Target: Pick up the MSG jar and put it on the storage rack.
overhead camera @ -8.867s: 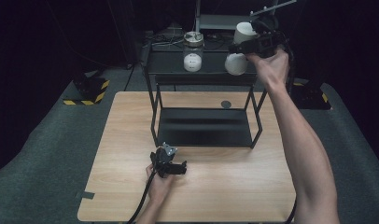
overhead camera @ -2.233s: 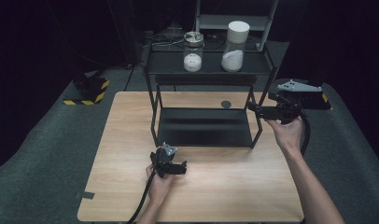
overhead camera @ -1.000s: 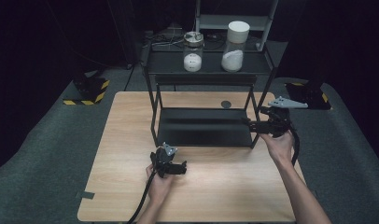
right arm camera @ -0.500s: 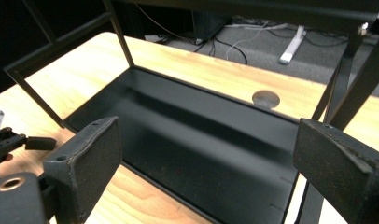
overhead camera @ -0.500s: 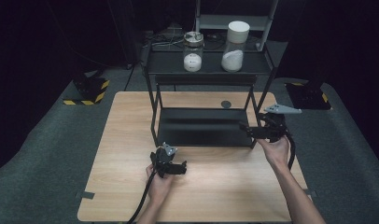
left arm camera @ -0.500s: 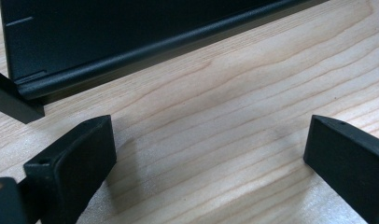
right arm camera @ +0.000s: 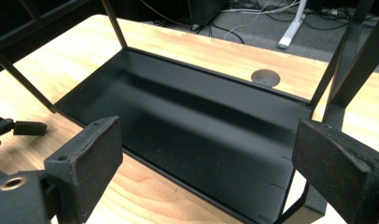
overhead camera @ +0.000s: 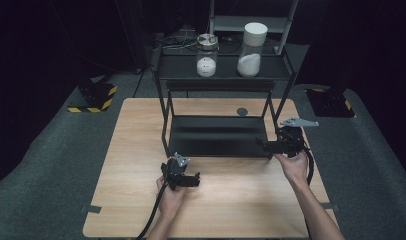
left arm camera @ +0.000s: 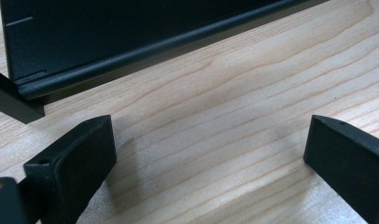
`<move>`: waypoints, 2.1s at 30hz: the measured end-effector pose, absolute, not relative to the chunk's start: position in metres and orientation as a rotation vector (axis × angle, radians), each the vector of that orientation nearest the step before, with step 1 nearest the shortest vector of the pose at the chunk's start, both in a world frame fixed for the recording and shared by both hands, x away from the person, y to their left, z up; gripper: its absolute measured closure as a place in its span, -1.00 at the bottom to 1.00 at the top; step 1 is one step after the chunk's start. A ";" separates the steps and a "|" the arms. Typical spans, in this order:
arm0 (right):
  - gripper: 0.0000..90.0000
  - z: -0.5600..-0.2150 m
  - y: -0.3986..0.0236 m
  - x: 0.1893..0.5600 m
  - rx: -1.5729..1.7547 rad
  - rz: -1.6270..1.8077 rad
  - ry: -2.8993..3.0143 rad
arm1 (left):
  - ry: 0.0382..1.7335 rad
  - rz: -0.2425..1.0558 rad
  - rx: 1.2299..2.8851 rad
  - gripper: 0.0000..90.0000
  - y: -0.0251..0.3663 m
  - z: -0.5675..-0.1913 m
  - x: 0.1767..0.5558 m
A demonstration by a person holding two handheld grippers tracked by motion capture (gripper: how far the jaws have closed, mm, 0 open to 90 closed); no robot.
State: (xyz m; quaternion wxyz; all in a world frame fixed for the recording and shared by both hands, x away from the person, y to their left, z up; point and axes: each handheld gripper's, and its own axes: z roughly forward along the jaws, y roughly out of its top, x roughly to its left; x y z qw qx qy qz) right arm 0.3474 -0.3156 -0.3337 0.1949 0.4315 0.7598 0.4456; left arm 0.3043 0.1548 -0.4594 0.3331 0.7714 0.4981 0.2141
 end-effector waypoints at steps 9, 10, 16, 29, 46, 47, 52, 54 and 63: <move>-0.83 -0.346 -0.315 0.346 1.225 1.235 2.143 | 1.301 0.559 2.014 -0.95 0.155 -0.459 0.304; -0.83 -0.350 -0.315 0.346 1.228 1.234 2.142 | 1.301 0.559 2.014 -0.95 0.155 -0.459 0.304; -0.82 -0.359 -0.311 0.344 1.222 1.215 2.149 | 1.301 0.558 2.015 -0.95 0.155 -0.459 0.304; -0.83 -0.378 -0.307 0.334 1.191 1.213 2.169 | 1.301 0.558 2.015 -0.95 0.155 -0.459 0.304; -0.83 -0.413 -0.296 0.328 1.210 1.134 2.220 | 1.301 0.558 2.014 -0.95 0.155 -0.459 0.304; -0.83 -0.413 -0.296 0.328 1.210 1.134 2.220 | 1.301 0.558 2.014 -0.95 0.155 -0.459 0.304; -0.83 -0.422 -0.294 0.327 1.226 1.107 2.232 | 1.301 0.558 2.014 -0.95 0.155 -0.459 0.304; -0.83 -0.426 -0.292 0.327 1.234 1.090 2.235 | 1.301 0.558 2.014 -0.95 0.155 -0.459 0.304; -0.84 -0.437 -0.286 0.323 1.230 1.030 2.236 | 1.301 0.558 2.014 -0.95 0.155 -0.459 0.304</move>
